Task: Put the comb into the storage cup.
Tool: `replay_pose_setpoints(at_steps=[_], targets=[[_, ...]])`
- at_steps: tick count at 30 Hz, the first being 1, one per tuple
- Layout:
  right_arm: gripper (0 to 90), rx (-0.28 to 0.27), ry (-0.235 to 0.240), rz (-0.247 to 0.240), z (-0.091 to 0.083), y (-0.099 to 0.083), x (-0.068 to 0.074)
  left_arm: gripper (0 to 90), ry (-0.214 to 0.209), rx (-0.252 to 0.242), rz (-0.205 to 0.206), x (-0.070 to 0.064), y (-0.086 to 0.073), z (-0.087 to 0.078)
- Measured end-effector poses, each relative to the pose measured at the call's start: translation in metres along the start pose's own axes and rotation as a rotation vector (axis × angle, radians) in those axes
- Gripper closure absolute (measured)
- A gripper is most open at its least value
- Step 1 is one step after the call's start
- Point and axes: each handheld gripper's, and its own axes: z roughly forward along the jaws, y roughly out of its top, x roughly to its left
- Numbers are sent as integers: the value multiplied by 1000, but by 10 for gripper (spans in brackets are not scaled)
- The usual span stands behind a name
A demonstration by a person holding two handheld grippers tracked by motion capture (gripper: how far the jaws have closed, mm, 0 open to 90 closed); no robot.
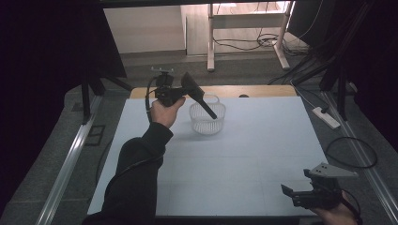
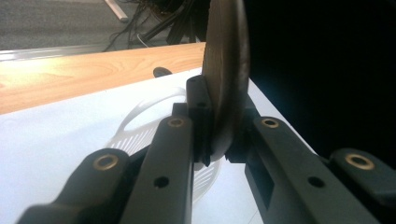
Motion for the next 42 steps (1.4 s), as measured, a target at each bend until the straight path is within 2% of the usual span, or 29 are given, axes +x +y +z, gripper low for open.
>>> replay_pose_setpoints(at_steps=[19, 30, 42], targets=[[31, 2, 1, 7, 0, 0, -1, 832, 16, 27, -11, 6, -22, 25], [36, 7, 1, 9, 1, 0, -1, 832, 23, 45, -34, 15, -34, 35], [37, 8, 2, 9, 1, 0, -1, 830, 22, 36, -87, 27, -43, 38]])
